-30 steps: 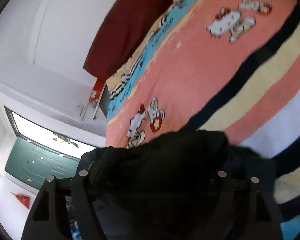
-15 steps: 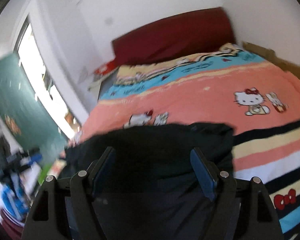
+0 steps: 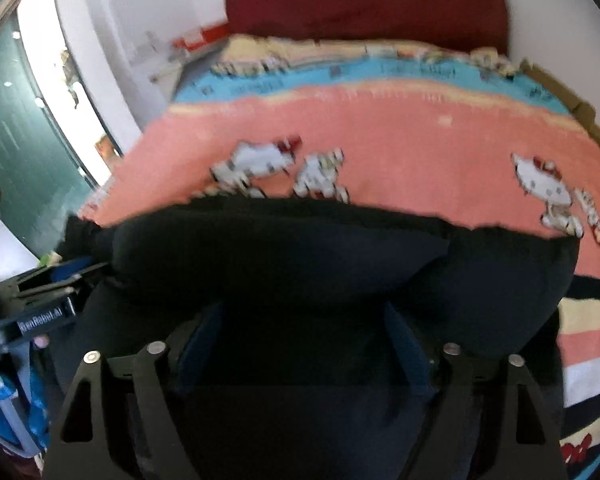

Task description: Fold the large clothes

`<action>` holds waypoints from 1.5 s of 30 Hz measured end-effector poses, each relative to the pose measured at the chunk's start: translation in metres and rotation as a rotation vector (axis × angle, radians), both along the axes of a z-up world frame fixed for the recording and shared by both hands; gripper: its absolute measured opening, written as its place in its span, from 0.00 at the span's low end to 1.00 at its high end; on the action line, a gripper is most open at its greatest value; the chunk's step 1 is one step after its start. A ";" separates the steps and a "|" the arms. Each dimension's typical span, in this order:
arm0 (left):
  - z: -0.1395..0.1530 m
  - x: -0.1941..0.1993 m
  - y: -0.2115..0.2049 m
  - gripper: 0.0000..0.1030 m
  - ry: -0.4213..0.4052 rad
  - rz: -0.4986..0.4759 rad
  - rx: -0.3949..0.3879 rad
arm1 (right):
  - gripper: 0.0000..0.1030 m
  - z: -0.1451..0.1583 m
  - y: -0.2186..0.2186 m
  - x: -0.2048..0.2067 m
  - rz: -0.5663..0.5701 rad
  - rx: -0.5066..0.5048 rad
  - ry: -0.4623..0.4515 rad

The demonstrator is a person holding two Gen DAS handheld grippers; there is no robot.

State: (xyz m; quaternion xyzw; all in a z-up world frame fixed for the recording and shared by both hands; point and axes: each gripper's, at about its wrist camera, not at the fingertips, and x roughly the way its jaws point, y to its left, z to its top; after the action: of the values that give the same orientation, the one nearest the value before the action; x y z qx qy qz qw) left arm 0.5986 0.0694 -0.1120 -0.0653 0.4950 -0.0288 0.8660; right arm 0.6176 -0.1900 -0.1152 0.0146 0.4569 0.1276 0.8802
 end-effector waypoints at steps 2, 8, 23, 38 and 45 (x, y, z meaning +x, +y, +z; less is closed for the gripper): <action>-0.010 0.010 0.002 0.61 0.014 0.006 -0.003 | 0.81 -0.012 -0.004 0.012 -0.014 0.016 0.038; -0.030 0.029 -0.003 0.61 0.028 0.018 0.035 | 0.84 -0.039 -0.004 0.036 -0.031 0.022 0.082; -0.046 0.022 -0.015 0.61 -0.078 0.050 0.106 | 0.84 -0.065 -0.005 0.038 -0.046 0.079 -0.002; -0.049 0.006 -0.026 0.61 -0.206 0.091 0.175 | 0.84 -0.069 -0.008 0.030 -0.051 0.121 -0.096; -0.047 0.000 -0.026 0.61 -0.220 0.093 0.183 | 0.84 -0.066 -0.011 0.026 -0.044 0.149 -0.095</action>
State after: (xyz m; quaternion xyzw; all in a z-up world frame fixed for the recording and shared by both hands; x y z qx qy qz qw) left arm 0.5984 0.0435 -0.1588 -0.0053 0.3940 0.0494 0.9178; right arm 0.6435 -0.2013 -0.1811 0.0840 0.4033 0.1427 0.9000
